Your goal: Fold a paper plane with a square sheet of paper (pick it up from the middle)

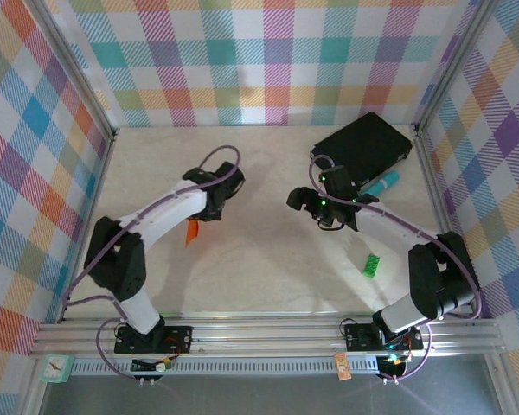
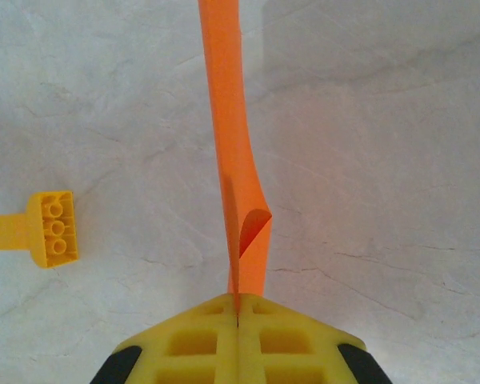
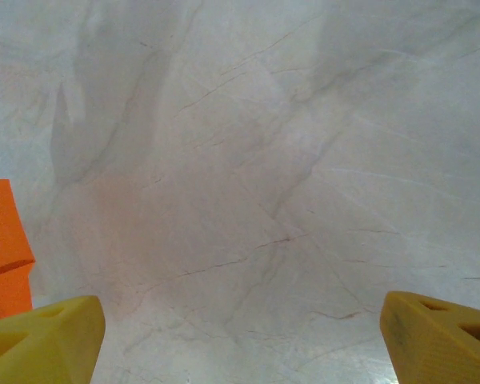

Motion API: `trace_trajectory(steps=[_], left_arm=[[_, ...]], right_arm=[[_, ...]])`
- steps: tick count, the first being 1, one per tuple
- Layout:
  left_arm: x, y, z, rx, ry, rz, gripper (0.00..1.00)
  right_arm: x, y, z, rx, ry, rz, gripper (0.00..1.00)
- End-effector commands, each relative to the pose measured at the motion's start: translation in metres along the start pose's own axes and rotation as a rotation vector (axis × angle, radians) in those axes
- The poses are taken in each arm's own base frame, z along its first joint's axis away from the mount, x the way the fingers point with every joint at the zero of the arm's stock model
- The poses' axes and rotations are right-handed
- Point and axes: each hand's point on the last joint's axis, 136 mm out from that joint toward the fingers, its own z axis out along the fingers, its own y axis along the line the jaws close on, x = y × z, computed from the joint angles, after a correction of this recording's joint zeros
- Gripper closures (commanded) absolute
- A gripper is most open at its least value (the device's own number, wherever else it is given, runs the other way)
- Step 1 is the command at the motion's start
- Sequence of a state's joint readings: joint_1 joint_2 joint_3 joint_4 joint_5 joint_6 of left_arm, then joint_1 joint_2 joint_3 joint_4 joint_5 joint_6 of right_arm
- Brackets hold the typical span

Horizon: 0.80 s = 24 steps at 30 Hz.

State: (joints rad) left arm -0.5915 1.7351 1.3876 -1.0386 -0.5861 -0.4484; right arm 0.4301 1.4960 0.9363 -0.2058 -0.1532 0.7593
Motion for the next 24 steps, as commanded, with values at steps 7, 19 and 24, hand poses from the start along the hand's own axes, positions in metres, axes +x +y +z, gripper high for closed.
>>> trace_trajectory(steps=[7, 19, 24], left_arm=[[0.005, -0.111, -0.002, 0.191, 0.031, 0.058, 0.99], [0.007, -0.172, -0.022, 0.599, 0.087, -0.092, 0.65], [0.0, -0.144, -0.032, 0.716, 0.072, -0.217, 0.46]], right_arm=[[0.002, -0.025, -0.017, 0.075, -0.035, 0.041, 0.11], [0.012, -0.027, -0.02, 0.068, 0.003, 0.054, 0.12], [0.027, -0.009, 0.0, 0.002, 0.12, 0.052, 0.27]])
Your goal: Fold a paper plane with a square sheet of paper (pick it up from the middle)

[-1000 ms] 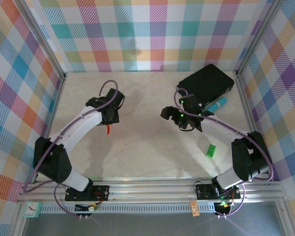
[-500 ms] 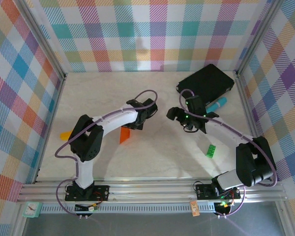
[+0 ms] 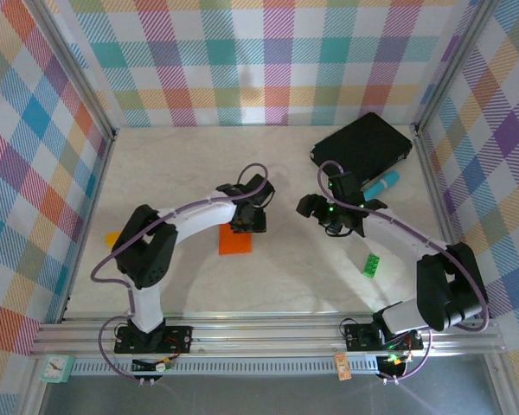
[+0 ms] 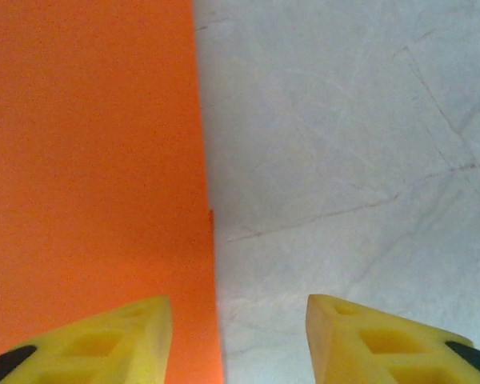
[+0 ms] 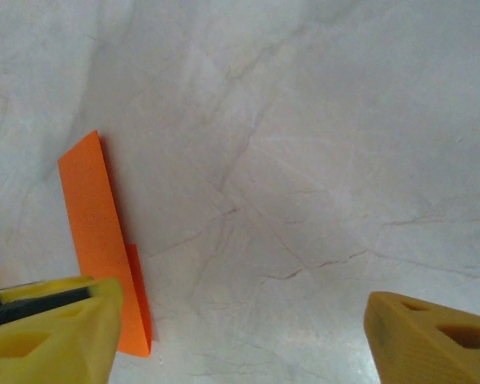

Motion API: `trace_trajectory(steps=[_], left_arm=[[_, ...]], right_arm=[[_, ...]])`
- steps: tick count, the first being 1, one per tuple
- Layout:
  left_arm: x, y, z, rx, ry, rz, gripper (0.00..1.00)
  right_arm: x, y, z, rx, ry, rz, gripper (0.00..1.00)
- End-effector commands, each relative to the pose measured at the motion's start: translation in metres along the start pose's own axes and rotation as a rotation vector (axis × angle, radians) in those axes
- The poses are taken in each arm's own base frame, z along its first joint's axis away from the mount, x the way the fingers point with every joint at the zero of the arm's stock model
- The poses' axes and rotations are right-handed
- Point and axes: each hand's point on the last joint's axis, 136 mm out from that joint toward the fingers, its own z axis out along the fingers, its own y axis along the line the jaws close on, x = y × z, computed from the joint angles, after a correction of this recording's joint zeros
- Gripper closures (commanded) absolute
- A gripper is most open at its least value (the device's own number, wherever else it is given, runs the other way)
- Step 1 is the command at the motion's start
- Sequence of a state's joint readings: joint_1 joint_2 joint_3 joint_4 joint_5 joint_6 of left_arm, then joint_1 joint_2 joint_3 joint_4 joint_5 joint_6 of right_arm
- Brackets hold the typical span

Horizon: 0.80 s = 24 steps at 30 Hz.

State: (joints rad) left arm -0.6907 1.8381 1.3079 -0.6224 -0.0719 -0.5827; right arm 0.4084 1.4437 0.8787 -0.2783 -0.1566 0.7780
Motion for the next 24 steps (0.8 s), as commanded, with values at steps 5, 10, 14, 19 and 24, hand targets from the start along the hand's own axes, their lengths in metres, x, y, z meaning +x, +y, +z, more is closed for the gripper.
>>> trace_trajectory(steps=[5, 10, 14, 19, 24], left_arm=[[-0.019, 0.035, -0.046, 0.207, -0.104, -0.215, 0.34], [-0.005, 0.092, -0.05, 0.193, -0.14, -0.371, 0.18], [0.007, 0.122, -0.055, 0.164, -0.175, -0.442, 0.04], [0.018, 0.138, -0.061, 0.147, -0.196, -0.481, 0.0], [0.022, 0.139, -0.063, 0.146, -0.175, -0.494, 0.0]], right_arm=[[0.037, 0.054, 0.037, -0.13, 0.194, -0.084, 0.5], [0.066, 0.089, 0.065, -0.138, 0.272, -0.171, 0.63], [0.087, 0.107, 0.09, -0.117, 0.335, -0.184, 0.68], [0.094, 0.116, 0.113, -0.115, 0.371, -0.169, 0.69], [0.104, 0.111, 0.133, -0.085, 0.439, -0.172, 0.69]])
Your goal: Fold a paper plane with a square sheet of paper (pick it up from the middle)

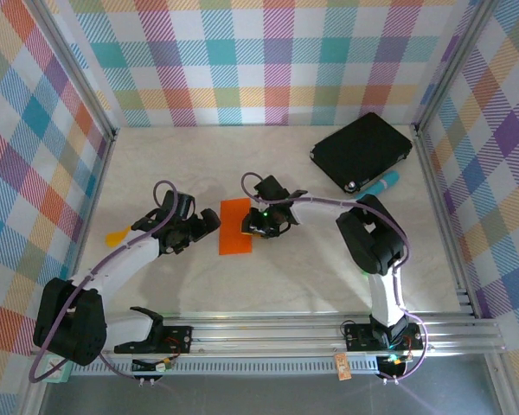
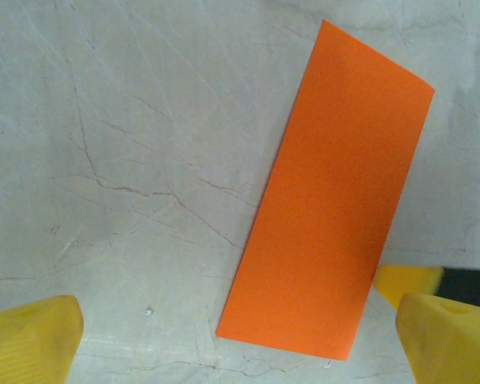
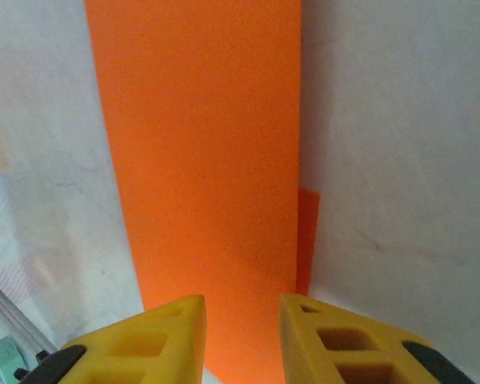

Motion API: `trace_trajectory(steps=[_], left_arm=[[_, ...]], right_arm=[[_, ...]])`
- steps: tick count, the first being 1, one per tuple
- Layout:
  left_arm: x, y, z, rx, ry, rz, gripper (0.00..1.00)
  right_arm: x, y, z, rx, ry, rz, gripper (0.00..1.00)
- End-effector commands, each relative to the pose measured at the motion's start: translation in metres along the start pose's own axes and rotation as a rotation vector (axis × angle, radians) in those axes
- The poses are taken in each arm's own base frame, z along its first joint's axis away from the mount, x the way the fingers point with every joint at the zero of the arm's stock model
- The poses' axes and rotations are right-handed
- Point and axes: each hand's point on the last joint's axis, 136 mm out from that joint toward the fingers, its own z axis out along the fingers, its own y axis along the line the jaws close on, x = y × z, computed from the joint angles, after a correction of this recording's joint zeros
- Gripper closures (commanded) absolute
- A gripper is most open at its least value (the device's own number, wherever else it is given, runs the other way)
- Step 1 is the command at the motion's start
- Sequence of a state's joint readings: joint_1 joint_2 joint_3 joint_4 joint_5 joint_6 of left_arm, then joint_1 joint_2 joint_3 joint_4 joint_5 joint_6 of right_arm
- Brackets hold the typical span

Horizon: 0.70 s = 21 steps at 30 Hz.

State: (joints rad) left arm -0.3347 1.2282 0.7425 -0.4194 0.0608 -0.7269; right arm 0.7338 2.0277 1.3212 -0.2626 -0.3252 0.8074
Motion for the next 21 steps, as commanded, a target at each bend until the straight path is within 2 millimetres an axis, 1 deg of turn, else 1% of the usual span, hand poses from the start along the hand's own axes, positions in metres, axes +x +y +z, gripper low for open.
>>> trace_trajectory(steps=[1, 3, 5, 9, 13, 19, 21], left_arm=[[0.001, 0.004, -0.003, -0.004, 0.012, -0.026, 0.0], [0.002, 0.001, -0.003, 0.015, 0.012, -0.021, 0.0], [0.002, 0.0, -0.002, 0.028, 0.014, -0.015, 0.0], [0.004, -0.003, -0.001, 0.037, 0.026, 0.004, 0.0], [0.004, -0.008, 0.003, 0.057, 0.043, 0.01, 0.0], [0.011, -0.018, 0.013, 0.109, 0.089, -0.005, 0.0], [0.013, -0.023, 0.016, 0.137, 0.102, -0.014, 0.0]], right_arm=[[0.005, -0.002, 0.008, 0.009, 0.052, 0.023, 0.69], [0.009, -0.013, 0.014, 0.042, 0.067, 0.035, 0.68], [0.012, -0.022, 0.014, 0.08, 0.073, 0.04, 0.68], [0.023, -0.045, 0.007, 0.166, 0.08, 0.044, 0.68], [0.033, -0.063, -0.006, 0.225, 0.09, 0.033, 0.68], [0.048, -0.092, -0.032, 0.266, 0.099, 0.024, 0.69], [0.049, -0.095, -0.041, 0.257, 0.083, 0.006, 0.69]])
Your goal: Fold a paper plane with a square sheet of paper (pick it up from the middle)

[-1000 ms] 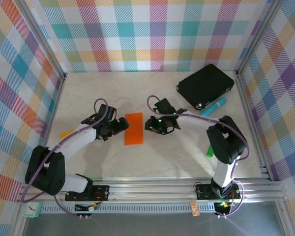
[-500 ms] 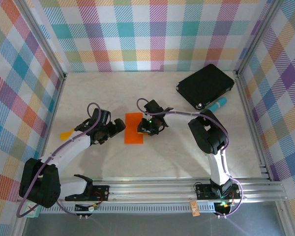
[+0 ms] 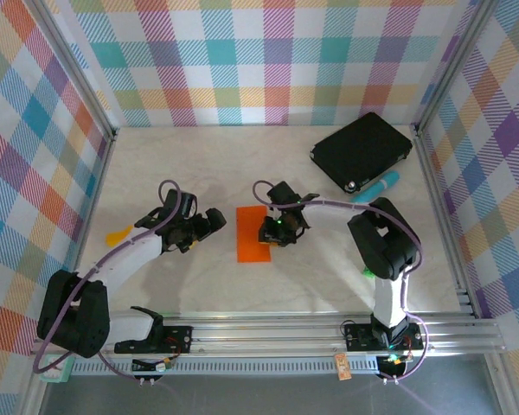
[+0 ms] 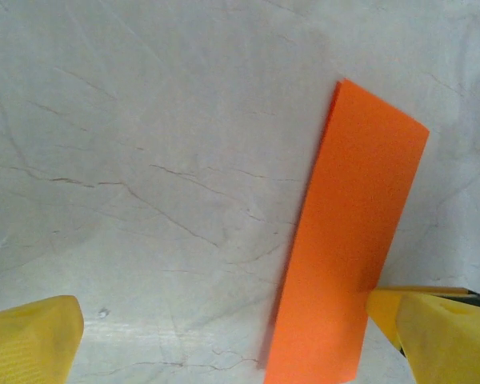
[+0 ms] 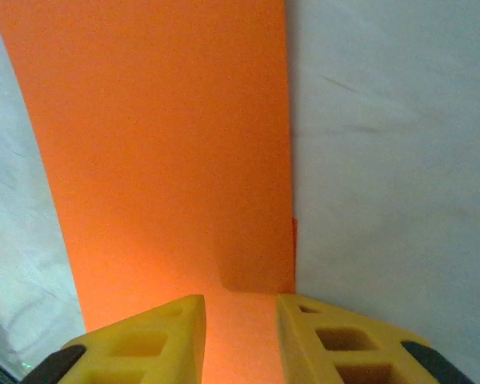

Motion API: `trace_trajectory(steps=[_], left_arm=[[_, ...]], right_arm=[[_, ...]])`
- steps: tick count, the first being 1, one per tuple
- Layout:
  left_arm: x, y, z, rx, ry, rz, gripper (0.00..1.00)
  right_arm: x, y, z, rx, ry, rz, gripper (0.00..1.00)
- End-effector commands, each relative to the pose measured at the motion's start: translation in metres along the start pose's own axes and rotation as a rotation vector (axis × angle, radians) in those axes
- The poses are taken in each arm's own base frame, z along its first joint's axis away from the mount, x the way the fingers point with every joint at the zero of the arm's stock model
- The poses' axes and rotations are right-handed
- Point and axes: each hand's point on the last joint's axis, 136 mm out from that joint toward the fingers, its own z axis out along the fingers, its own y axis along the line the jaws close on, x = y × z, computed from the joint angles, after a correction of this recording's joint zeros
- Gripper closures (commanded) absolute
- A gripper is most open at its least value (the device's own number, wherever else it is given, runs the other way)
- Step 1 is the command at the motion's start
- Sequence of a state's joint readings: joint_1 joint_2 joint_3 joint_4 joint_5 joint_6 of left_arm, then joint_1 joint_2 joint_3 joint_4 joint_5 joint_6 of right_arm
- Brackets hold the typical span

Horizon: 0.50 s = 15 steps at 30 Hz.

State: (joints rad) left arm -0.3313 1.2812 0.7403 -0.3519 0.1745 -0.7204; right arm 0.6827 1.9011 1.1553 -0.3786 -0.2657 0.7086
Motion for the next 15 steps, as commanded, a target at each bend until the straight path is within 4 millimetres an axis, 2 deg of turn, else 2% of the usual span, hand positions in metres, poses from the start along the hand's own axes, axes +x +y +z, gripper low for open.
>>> trace_trajectory(steps=[1, 2, 5, 7, 11, 15], left_arm=[[0.007, -0.008, 0.007, 0.065, 0.042, -0.026, 0.0], [0.004, -0.016, 0.009, 0.105, 0.032, -0.024, 0.0], [0.01, -0.027, 0.016, 0.163, 0.06, -0.048, 0.0], [0.017, -0.033, 0.02, 0.192, 0.076, -0.064, 0.0], [0.03, -0.039, 0.022, 0.205, 0.091, -0.053, 0.0], [0.044, -0.038, 0.024, 0.184, 0.114, -0.04, 0.0]], right_arm=[[0.02, -0.033, -0.01, 0.089, 0.037, -0.017, 0.69], [0.018, -0.027, -0.015, 0.056, 0.024, -0.033, 0.69], [0.007, 0.007, -0.036, -0.073, -0.04, -0.074, 0.68], [-0.002, 0.02, -0.047, -0.123, -0.09, -0.071, 0.68], [-0.01, 0.018, -0.044, -0.123, -0.114, -0.022, 0.7], [-0.007, 0.006, -0.026, -0.096, -0.068, 0.036, 0.74]])
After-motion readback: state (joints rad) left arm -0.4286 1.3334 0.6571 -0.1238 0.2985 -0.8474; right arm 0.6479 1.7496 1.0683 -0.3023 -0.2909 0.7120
